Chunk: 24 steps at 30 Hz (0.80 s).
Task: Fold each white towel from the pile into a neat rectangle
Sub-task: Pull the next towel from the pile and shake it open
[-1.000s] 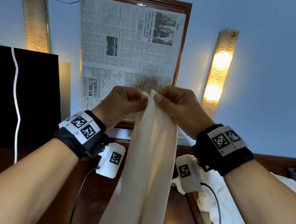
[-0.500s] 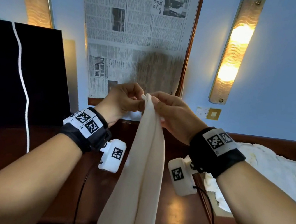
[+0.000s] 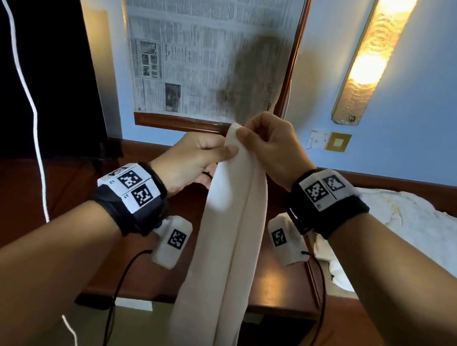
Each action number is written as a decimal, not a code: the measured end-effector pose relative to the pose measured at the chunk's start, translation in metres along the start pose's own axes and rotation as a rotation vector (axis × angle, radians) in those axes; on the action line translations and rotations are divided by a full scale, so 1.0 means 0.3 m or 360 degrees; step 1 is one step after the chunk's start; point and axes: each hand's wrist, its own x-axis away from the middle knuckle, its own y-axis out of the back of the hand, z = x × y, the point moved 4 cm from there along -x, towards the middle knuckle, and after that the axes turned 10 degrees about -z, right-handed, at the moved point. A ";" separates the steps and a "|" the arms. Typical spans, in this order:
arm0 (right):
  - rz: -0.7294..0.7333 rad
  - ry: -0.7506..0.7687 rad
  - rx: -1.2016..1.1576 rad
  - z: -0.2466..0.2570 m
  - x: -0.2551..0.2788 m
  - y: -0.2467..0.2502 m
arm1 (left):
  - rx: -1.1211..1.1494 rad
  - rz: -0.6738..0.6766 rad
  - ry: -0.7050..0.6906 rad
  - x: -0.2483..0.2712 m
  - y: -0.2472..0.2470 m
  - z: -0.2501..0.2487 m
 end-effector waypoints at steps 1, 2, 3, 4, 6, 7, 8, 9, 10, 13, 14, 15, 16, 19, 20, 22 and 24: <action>-0.0027 0.0014 -0.0049 -0.009 -0.006 0.012 | -0.0075 -0.0003 -0.0043 -0.010 -0.003 0.003; -0.0049 0.0026 -0.0100 -0.013 -0.013 0.023 | -0.0109 -0.0017 -0.0091 -0.019 -0.011 0.001; -0.0066 0.0034 -0.0145 -0.017 -0.021 0.034 | -0.0106 -0.0040 -0.0138 -0.035 -0.017 -0.002; -0.0075 0.0038 -0.0183 -0.018 -0.027 0.047 | -0.0101 -0.0101 -0.0191 -0.049 -0.025 -0.014; -0.0075 0.0028 -0.0291 -0.027 -0.038 0.073 | -0.0116 -0.0207 -0.0306 -0.069 -0.052 -0.040; -0.0072 0.0013 -0.0354 -0.036 -0.039 0.084 | -0.0158 -0.0255 -0.0382 -0.088 -0.061 -0.047; -0.0050 -0.0028 -0.0409 -0.053 -0.034 0.092 | -0.0223 -0.0292 -0.0480 -0.094 -0.074 -0.060; -0.0008 -0.0088 -0.0457 -0.087 -0.028 0.094 | -0.0289 -0.0343 -0.0570 -0.107 -0.079 -0.062; 0.0047 -0.0158 -0.0489 -0.123 -0.013 0.092 | -0.0349 -0.0384 -0.0620 -0.112 -0.088 -0.068; 0.0251 -0.0305 -0.0470 -0.273 0.069 0.067 | -0.0464 -0.0568 -0.0644 -0.125 -0.072 -0.067; 0.0320 -0.0353 -0.0459 -0.322 0.104 0.057 | -0.0490 -0.0605 -0.0650 -0.120 -0.067 -0.069; 0.0396 -0.0400 -0.0454 -0.362 0.145 0.045 | -0.0520 -0.0630 -0.0648 -0.117 -0.061 -0.067; 0.0481 -0.0454 -0.0448 -0.400 0.181 0.032 | -0.0556 -0.0659 -0.0644 -0.113 -0.055 -0.066; 0.0718 -0.0490 -0.0311 -0.517 0.288 -0.003 | -0.0664 -0.0742 -0.0641 -0.091 -0.038 -0.052; 0.0775 -0.0483 -0.0185 -0.565 0.322 -0.012 | -0.0689 -0.0789 -0.0637 -0.081 -0.025 -0.048; 0.0827 -0.0494 0.0103 -0.681 0.384 -0.024 | -0.0687 -0.0904 -0.0621 -0.047 0.013 -0.041; 0.0879 -0.0567 0.0262 -0.790 0.443 -0.032 | -0.0741 -0.0974 -0.0587 -0.005 0.052 -0.033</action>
